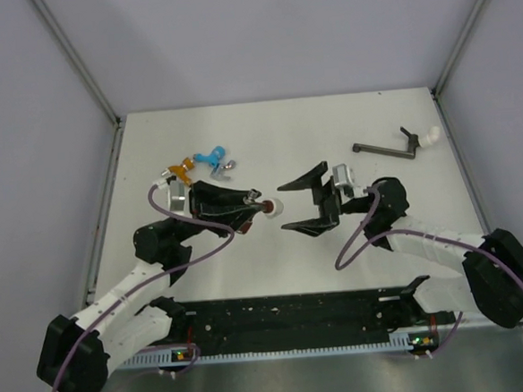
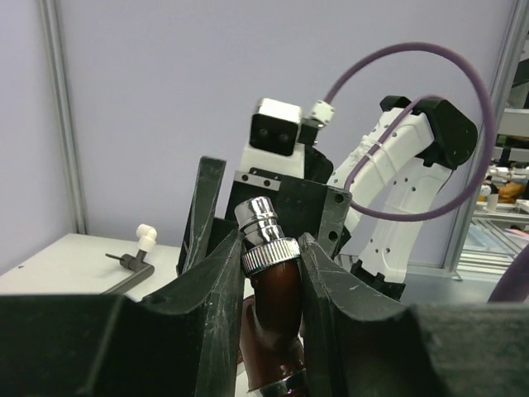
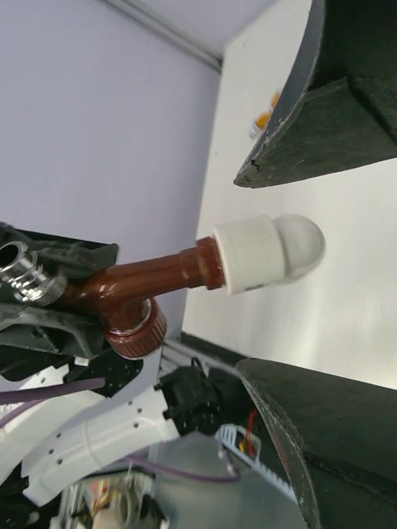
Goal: Install the water faucets
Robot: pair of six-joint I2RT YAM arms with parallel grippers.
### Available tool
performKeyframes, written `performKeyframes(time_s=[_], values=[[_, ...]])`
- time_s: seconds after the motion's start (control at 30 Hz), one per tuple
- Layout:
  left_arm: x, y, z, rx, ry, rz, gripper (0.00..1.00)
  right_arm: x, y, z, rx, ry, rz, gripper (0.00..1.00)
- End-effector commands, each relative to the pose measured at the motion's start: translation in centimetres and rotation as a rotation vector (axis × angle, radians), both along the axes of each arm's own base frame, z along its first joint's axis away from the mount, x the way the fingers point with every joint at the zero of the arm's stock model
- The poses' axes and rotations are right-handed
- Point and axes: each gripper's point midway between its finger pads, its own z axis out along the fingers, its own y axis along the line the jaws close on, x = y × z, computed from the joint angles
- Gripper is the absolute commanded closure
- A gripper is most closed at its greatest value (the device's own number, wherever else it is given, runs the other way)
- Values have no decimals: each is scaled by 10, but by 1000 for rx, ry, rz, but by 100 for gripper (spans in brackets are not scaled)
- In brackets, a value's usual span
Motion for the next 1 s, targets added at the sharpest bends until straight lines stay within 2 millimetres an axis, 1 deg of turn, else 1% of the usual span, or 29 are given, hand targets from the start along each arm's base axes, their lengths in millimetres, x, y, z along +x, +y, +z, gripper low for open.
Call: performKeyframes(time_s=[0.0, 0.13, 0.17, 0.3, 0.4, 0.5, 0.6, 0.67, 0.7, 0.77, 0.83, 0.87, 0.97], values=[[-7, 3, 23, -80, -4, -30, 100, 14, 4, 12, 23, -254, -171, 17], [-8, 2, 26, -96, 6, -33, 100, 15, 11, 13, 13, -280, -179, 17], [-6, 3, 26, -99, 11, -28, 100, 17, 14, 8, -4, -275, -173, 18], [-5, 2, 28, -112, 17, -24, 100, 13, 22, 1, -21, -272, -143, 21], [-4, 1, 27, -109, 25, -28, 100, 12, 25, -2, -29, -272, -137, 26], [-4, -1, 26, -105, 31, -39, 100, 13, 27, 0, -29, -278, -138, 30], [-4, -4, 24, -102, 40, -54, 100, 13, 30, -1, -41, -281, -130, 37], [-7, -3, 25, -109, 31, -66, 100, 12, 32, -2, -47, -277, -115, 44], [-8, -4, 26, -109, 25, -75, 100, 12, 33, -4, -51, -274, -107, 50], [-14, -4, 26, -102, -6, -98, 100, 8, 34, -6, -56, -269, -81, 66], [-21, -6, 23, -68, -29, -133, 100, 3, 34, -8, -69, -262, -43, 91], [-24, -7, 21, -49, -49, -145, 100, 0, 34, -8, -75, -258, -22, 100], [-39, -11, 17, 37, -126, -217, 100, -12, 30, -8, -102, -249, 62, 100]])
